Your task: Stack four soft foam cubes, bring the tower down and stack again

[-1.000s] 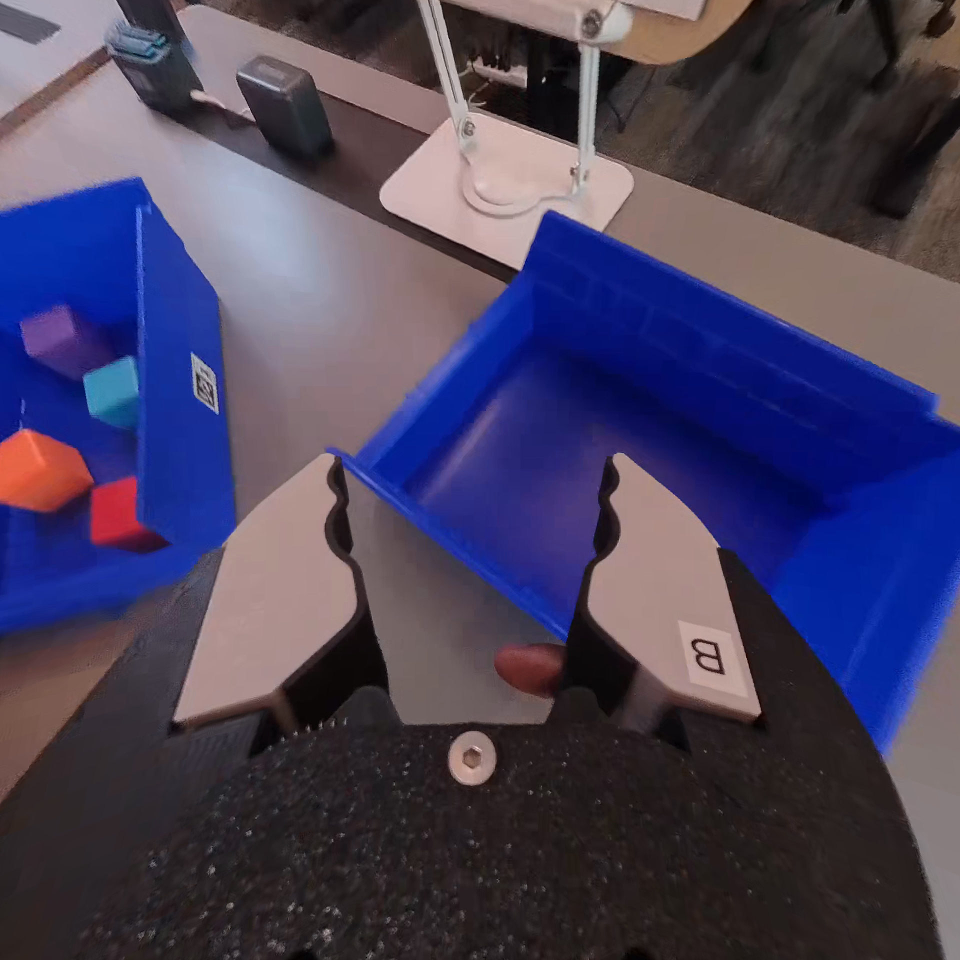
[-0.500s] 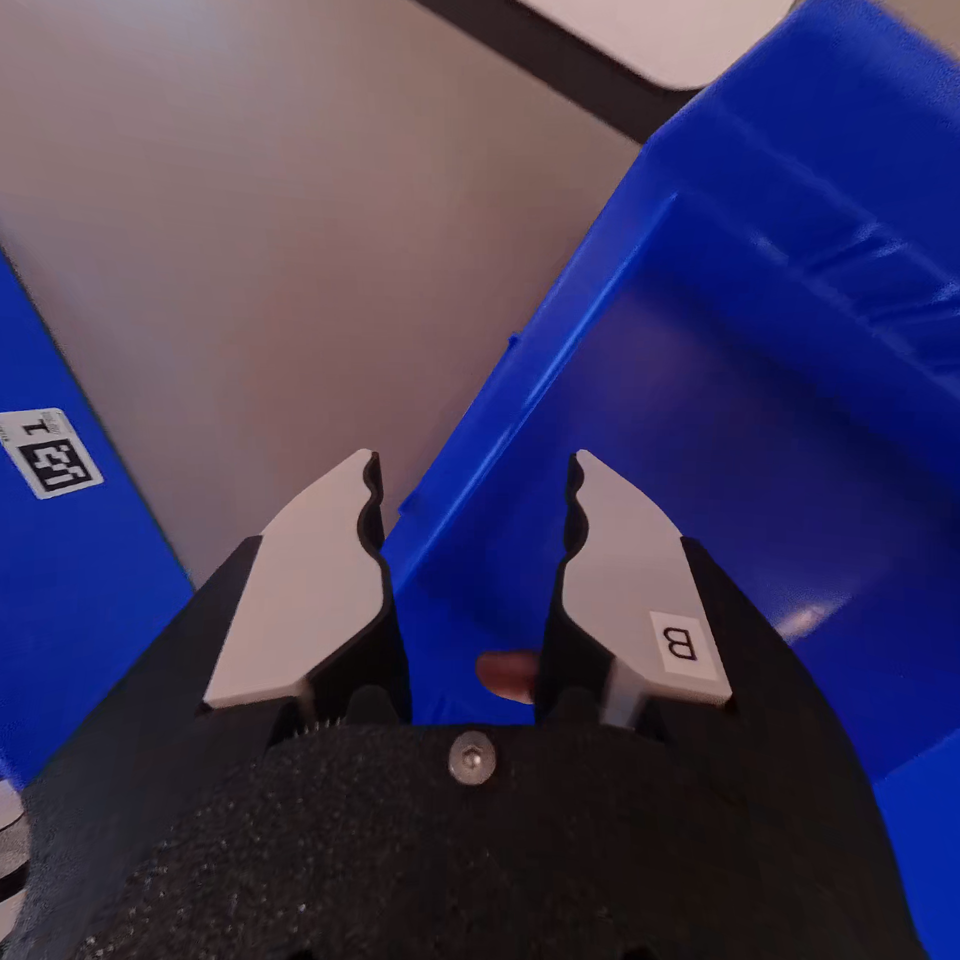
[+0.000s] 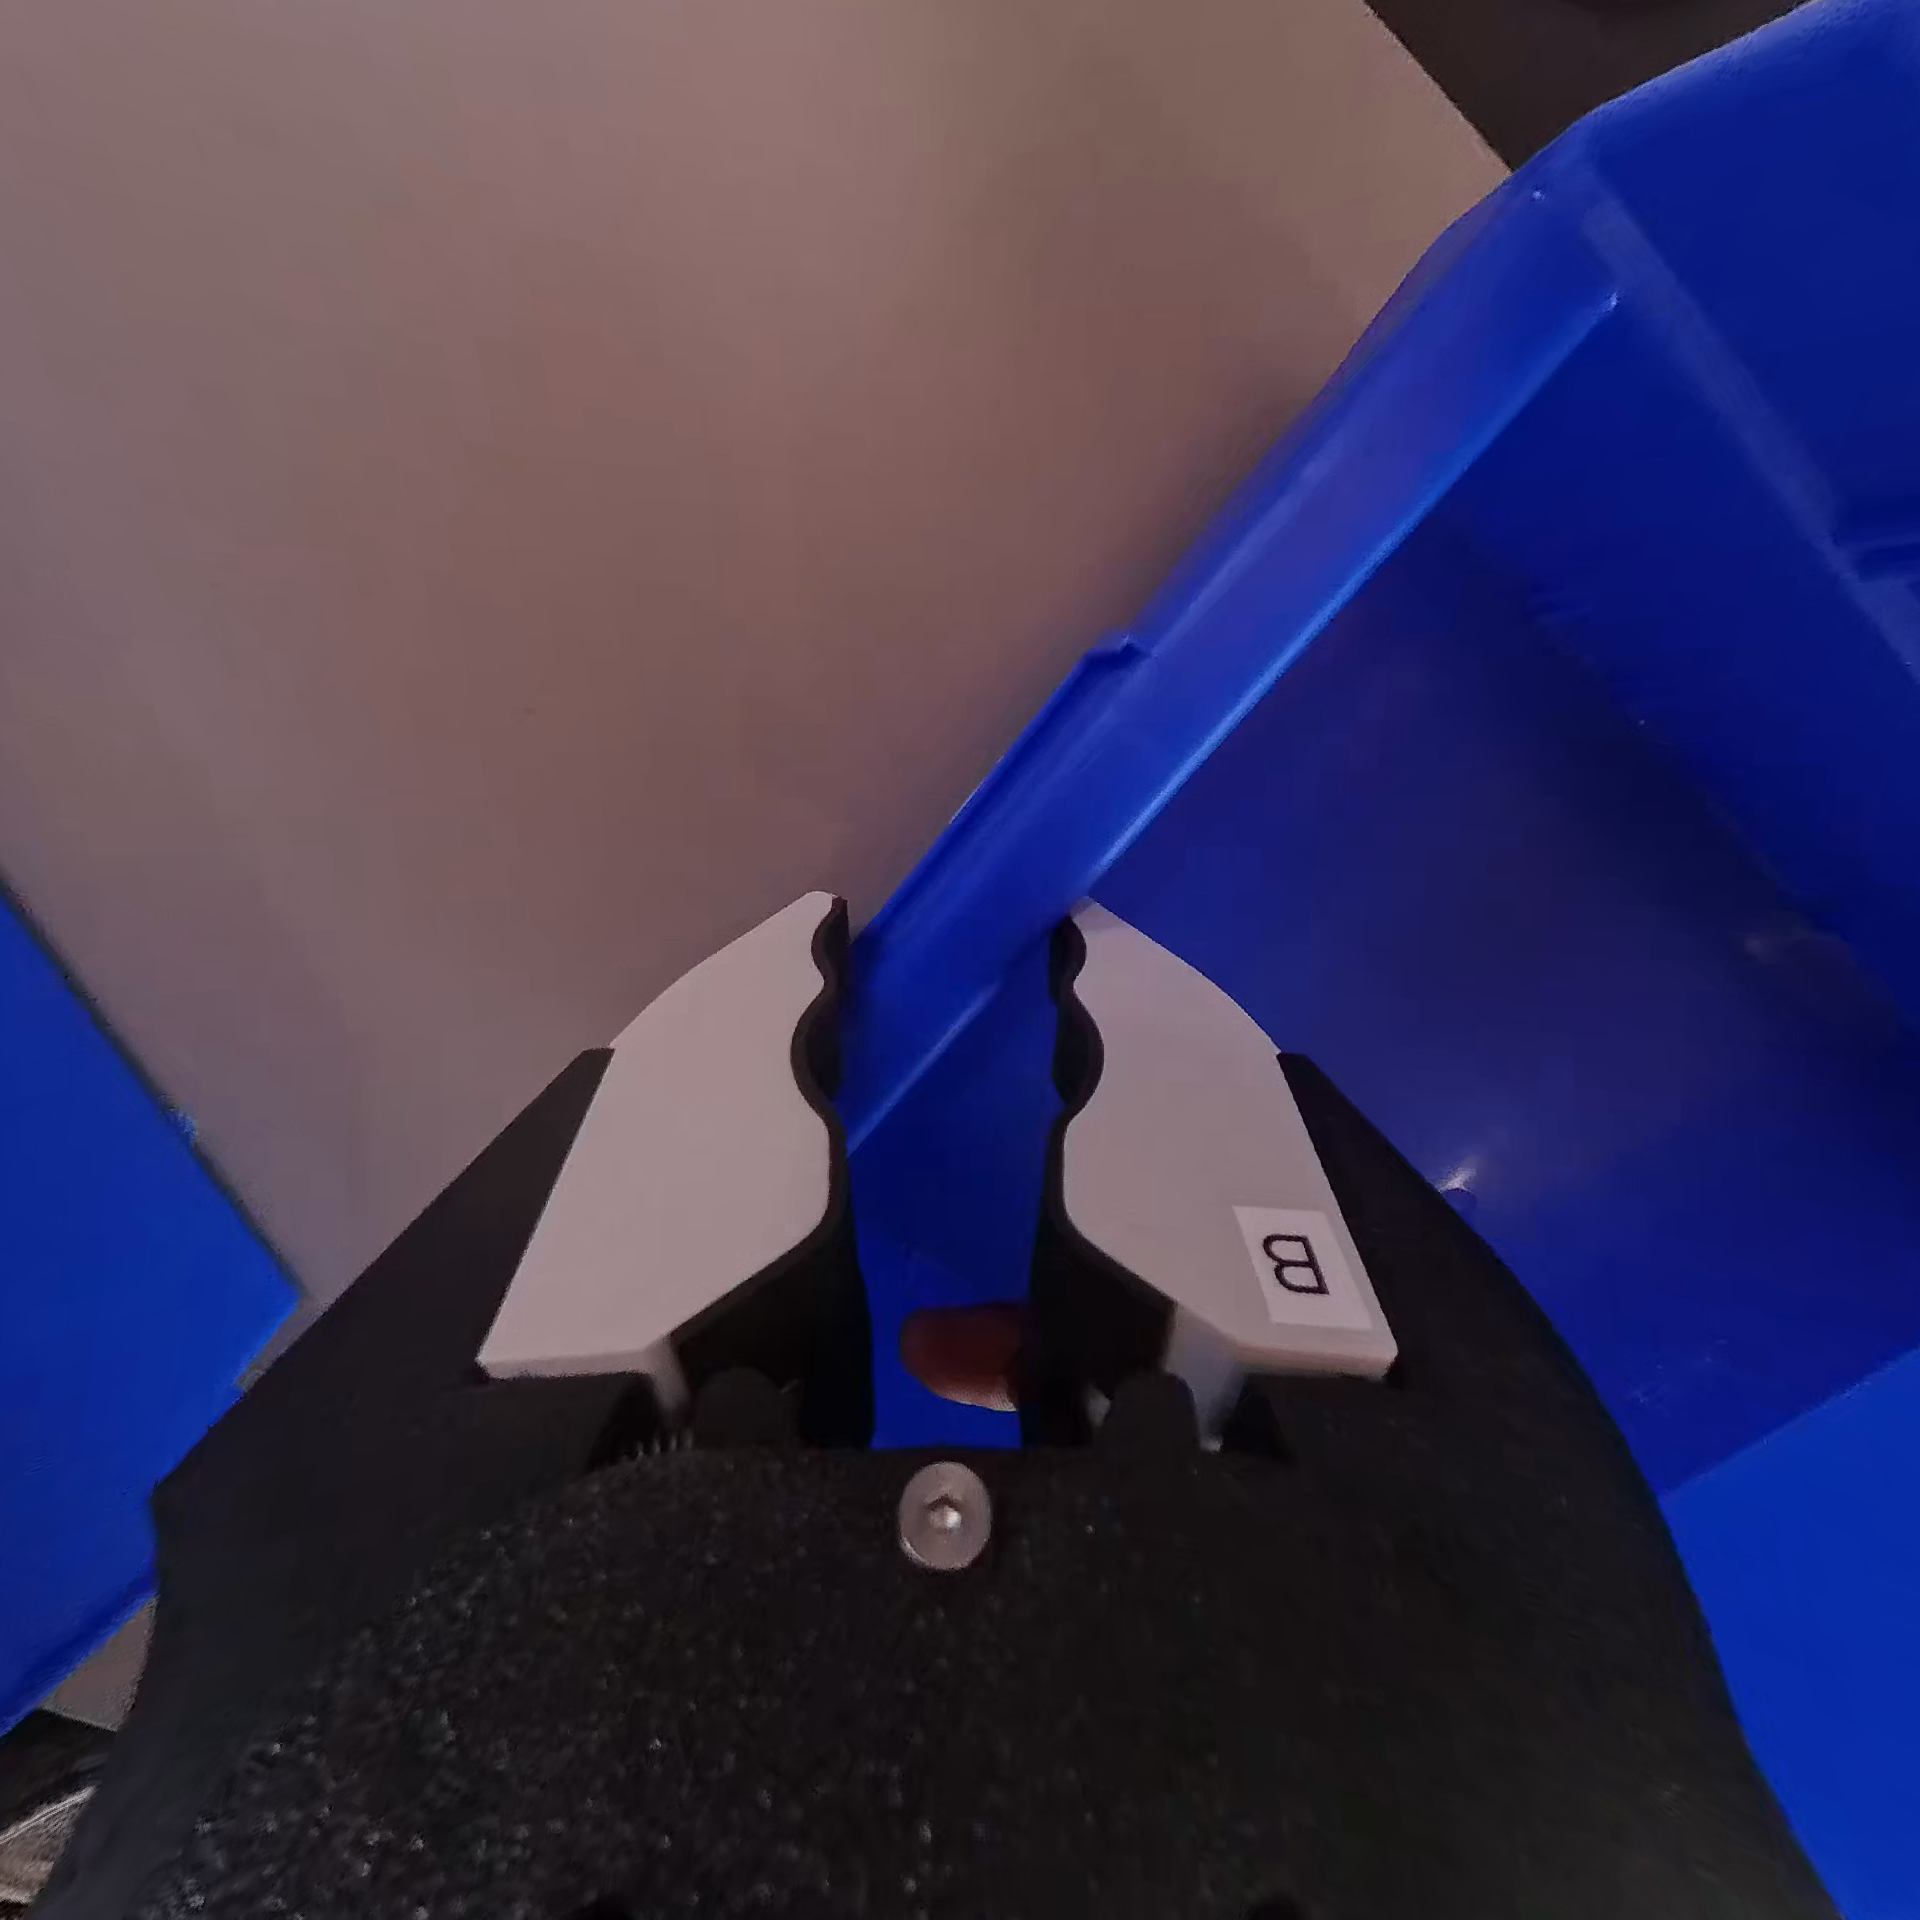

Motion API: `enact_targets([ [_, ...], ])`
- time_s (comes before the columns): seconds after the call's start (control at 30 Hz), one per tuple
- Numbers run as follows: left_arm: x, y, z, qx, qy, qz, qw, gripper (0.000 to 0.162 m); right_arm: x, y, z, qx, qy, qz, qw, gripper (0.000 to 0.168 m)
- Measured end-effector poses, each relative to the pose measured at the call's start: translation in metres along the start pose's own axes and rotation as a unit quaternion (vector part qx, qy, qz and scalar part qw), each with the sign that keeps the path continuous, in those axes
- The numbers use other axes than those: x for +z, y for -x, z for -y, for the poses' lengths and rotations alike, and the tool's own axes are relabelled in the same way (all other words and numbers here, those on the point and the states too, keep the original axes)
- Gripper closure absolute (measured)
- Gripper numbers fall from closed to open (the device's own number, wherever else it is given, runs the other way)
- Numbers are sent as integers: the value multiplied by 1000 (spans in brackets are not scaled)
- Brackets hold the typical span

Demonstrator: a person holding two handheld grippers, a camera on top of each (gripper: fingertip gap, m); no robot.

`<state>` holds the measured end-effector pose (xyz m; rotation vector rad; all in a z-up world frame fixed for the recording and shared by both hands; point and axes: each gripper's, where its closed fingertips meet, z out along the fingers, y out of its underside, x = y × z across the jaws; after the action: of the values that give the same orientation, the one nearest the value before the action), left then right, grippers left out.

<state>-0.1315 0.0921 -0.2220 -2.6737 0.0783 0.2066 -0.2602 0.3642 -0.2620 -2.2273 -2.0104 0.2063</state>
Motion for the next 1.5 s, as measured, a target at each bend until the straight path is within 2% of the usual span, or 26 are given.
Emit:
enact_targets([
  [0.13, 5, 10, -11, 19, 85, 17, 996, 124, 0, 0, 0, -2, 1, -1, 1000, 131],
  [0.27, 23, 5, -32, 50, 201, -8, 978, 123, 0, 0, 0, -5, 1, -2, 1000, 131],
  [0.3, 25, 9, -34, 71, 214, 5, 974, 129, 0, 0, 0, -7, 1, -1, 1000, 131],
  [0.37, 25, 11, -34, 106, 204, 8, 973, 129, 0, 0, 0, -15, -1, 1, 1000, 131],
  [0.6, 22, 21, -43, 127, 188, -12, 974, 130, -6, 9, -25, -92, 21, 9, 996, 131],
  [0.87, 7, 67, -91, 73, 203, 7, 976, 136, -23, 23, -111, -199, 85, -11, 976, 136],
  [1.1, -6, 97, -129, 23, 182, 2, 983, 133, -43, 13, -203, -255, 171, -115, 945, 141],
  [1.3, -15, 118, -156, -22, 161, 5, 987, 129, -54, 4, -252, -356, 163, -171, 904, 140],
  [1.5, -25, 139, -182, -41, 151, 22, 987, 126, -64, -11, -296, -401, 157, -211, 877, 141],
])
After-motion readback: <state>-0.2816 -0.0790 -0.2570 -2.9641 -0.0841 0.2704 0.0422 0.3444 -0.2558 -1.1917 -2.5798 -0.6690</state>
